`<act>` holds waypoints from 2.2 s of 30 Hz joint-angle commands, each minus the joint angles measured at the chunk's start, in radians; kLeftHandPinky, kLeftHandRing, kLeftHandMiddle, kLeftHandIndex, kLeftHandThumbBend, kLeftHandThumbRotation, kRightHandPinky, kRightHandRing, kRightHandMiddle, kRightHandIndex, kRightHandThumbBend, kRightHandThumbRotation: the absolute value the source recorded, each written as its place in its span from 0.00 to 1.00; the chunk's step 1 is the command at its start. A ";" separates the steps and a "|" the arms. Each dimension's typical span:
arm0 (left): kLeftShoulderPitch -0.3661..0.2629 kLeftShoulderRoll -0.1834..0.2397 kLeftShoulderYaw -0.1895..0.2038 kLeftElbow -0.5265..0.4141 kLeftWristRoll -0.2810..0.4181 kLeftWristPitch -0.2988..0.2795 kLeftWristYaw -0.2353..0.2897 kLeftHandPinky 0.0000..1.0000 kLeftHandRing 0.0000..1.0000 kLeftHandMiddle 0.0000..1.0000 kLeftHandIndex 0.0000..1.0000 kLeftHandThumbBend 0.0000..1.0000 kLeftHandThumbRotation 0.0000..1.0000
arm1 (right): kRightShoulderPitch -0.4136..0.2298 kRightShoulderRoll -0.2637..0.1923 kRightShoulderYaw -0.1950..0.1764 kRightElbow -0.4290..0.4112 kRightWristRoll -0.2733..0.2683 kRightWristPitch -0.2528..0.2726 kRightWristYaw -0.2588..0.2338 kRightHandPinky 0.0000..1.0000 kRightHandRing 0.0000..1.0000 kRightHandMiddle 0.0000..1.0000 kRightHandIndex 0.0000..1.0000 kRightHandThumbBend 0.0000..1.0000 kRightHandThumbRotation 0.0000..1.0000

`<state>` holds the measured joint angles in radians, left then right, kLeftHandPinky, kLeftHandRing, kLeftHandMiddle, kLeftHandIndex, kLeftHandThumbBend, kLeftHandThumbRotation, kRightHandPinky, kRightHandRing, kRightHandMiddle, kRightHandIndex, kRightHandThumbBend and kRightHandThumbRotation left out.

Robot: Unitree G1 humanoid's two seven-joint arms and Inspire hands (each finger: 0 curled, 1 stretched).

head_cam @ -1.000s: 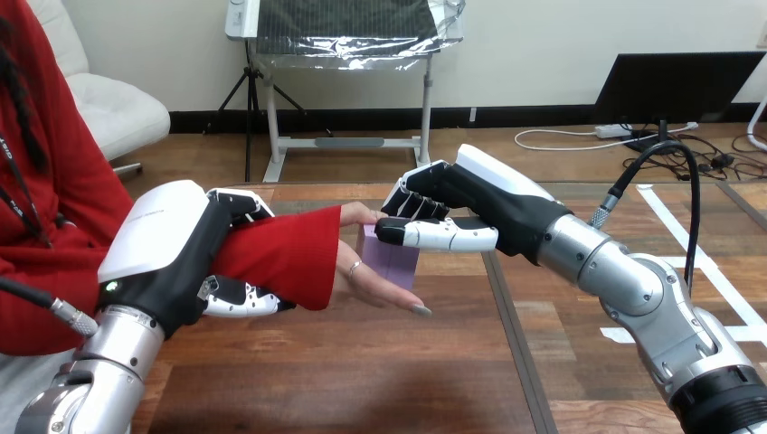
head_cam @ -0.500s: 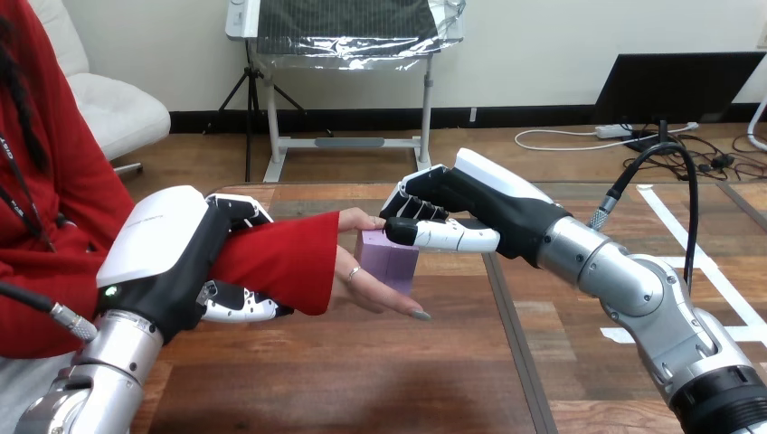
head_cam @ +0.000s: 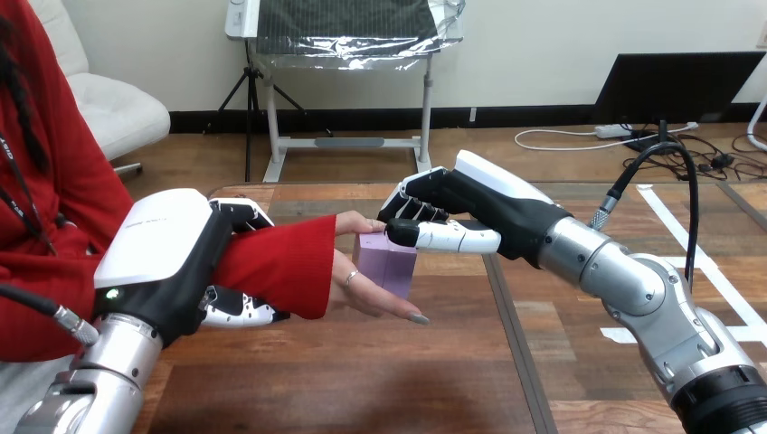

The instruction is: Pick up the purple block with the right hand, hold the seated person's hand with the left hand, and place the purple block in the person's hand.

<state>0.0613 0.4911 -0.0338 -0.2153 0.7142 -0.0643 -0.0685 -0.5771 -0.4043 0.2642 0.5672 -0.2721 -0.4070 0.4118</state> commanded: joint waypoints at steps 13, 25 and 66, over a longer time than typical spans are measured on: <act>0.033 -0.025 0.006 -0.099 0.055 0.028 0.044 0.69 0.78 0.83 0.81 1.00 0.57 | -0.028 -0.027 -0.054 -0.017 0.049 0.013 0.021 0.57 0.66 0.70 0.72 1.00 1.00; 0.095 -0.074 0.003 -0.096 0.053 0.015 0.140 0.69 0.82 0.88 0.87 1.00 0.65 | -0.008 -0.034 -0.062 0.001 0.090 -0.023 0.033 0.60 0.71 0.74 0.75 1.00 1.00; 0.328 -0.248 0.005 -0.050 -0.176 -0.193 0.327 0.64 0.80 0.87 0.89 0.81 0.92 | 0.268 0.018 -0.167 -0.169 0.296 -0.062 0.047 0.64 0.78 0.84 0.86 1.00 1.00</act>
<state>0.3821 0.2768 -0.0307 -0.2482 0.5729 -0.2081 0.2238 -0.3304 -0.4201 0.1423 0.4681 -0.0143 -0.4260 0.4856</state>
